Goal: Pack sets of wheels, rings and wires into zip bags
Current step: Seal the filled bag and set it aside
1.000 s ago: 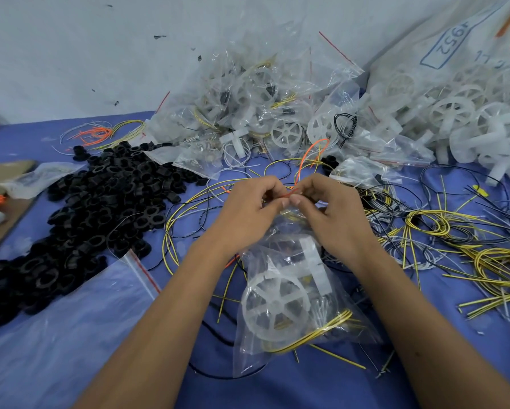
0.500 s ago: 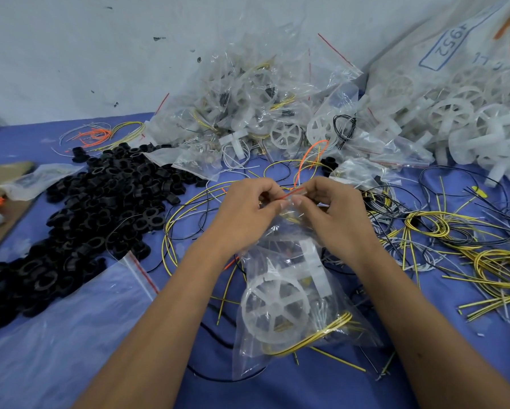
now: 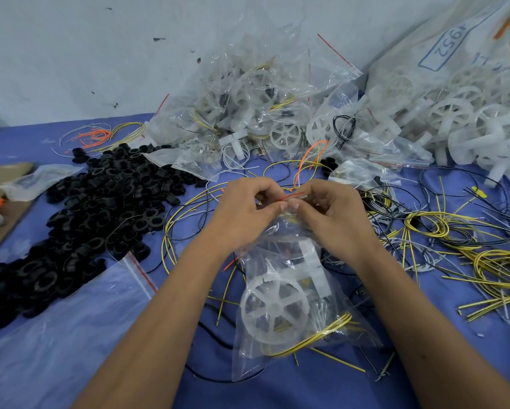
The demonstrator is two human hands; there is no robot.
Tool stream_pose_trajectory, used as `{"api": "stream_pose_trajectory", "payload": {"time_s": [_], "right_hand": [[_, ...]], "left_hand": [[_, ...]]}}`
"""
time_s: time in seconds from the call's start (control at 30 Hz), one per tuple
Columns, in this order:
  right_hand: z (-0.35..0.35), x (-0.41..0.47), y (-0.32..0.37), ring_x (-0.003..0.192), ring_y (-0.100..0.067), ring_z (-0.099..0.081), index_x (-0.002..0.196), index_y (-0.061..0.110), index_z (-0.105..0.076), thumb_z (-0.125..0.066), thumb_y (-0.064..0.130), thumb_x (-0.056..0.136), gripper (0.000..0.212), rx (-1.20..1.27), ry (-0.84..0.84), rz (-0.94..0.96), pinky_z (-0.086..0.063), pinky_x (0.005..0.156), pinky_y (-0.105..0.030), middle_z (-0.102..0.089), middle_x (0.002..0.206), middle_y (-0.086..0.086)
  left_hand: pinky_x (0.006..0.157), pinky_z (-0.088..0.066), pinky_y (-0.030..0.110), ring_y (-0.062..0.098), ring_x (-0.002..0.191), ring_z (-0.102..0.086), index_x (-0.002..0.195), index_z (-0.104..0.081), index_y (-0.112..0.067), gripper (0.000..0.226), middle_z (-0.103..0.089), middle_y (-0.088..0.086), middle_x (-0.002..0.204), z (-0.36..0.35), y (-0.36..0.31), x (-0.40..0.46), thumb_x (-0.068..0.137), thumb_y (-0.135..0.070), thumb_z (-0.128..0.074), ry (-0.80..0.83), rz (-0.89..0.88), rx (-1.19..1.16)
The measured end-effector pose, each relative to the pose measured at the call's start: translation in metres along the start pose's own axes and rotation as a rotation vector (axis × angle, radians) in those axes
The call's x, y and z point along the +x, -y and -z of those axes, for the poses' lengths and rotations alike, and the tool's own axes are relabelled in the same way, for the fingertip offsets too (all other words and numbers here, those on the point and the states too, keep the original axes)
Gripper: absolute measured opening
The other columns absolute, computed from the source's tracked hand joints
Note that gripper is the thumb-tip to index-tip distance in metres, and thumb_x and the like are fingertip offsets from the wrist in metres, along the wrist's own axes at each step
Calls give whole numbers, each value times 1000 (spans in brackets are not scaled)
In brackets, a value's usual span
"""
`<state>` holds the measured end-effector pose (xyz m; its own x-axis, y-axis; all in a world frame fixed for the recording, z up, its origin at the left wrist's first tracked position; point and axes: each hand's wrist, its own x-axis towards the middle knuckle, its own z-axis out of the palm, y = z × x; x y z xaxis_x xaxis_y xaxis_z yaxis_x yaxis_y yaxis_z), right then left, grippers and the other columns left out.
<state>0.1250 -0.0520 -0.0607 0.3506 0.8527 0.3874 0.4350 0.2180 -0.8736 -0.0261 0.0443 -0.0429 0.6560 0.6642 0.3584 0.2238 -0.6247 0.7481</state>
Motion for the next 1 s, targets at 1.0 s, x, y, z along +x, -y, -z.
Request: {"api": "stream_pose_trajectory", "payload": {"time_s": [1.0], "right_hand": [[1, 1, -7, 70, -13, -61, 85, 17, -79, -77, 10, 88, 8, 28, 29, -26, -50, 68, -36, -75, 78, -4]], "left_hand": [[56, -49, 25, 2, 52, -54, 82, -71, -19, 12, -60, -16, 60, 7, 12, -1, 90, -10, -76, 94, 44, -1]]}}
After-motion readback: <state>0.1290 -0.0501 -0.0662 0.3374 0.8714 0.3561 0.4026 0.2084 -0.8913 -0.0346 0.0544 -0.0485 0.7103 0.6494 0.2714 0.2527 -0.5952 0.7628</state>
